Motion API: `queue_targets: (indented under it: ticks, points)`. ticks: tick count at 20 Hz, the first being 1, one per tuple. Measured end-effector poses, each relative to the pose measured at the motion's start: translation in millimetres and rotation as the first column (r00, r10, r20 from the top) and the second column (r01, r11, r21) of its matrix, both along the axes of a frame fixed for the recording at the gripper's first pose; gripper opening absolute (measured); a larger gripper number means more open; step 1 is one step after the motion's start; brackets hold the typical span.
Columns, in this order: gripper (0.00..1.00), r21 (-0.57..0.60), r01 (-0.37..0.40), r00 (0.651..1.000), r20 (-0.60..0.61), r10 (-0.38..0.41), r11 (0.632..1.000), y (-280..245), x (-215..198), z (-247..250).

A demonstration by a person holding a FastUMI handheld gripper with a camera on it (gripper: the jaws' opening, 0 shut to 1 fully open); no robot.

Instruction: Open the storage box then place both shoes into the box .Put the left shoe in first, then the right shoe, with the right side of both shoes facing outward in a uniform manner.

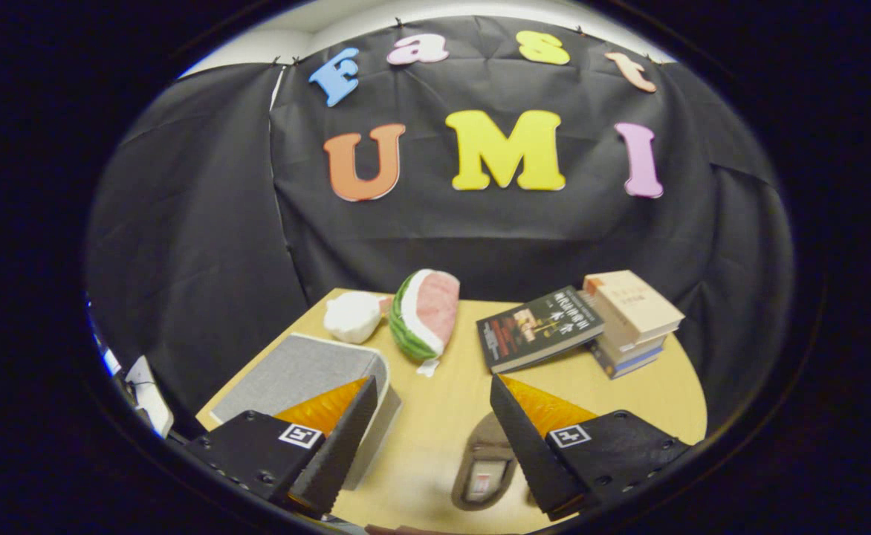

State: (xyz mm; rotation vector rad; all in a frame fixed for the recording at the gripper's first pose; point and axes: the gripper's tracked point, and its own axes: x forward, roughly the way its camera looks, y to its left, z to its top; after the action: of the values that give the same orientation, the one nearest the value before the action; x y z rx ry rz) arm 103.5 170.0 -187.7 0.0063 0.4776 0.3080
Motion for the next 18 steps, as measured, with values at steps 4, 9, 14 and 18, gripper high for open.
queue_targets:
  ticks: [4,9,14,18]
  points:
    - [0.96,0.055,-0.059,0.982,-0.175,0.068,0.997,37.4,19.6,-39.2]
    - [0.96,0.162,-0.088,0.916,-0.375,0.143,0.983,65.4,19.0,-85.4]
    - [0.97,0.279,-0.110,0.869,-0.438,0.229,0.954,73.8,22.5,-95.5]
    - [0.97,0.430,-0.051,0.776,-0.551,0.307,0.901,76.7,27.1,-108.3]
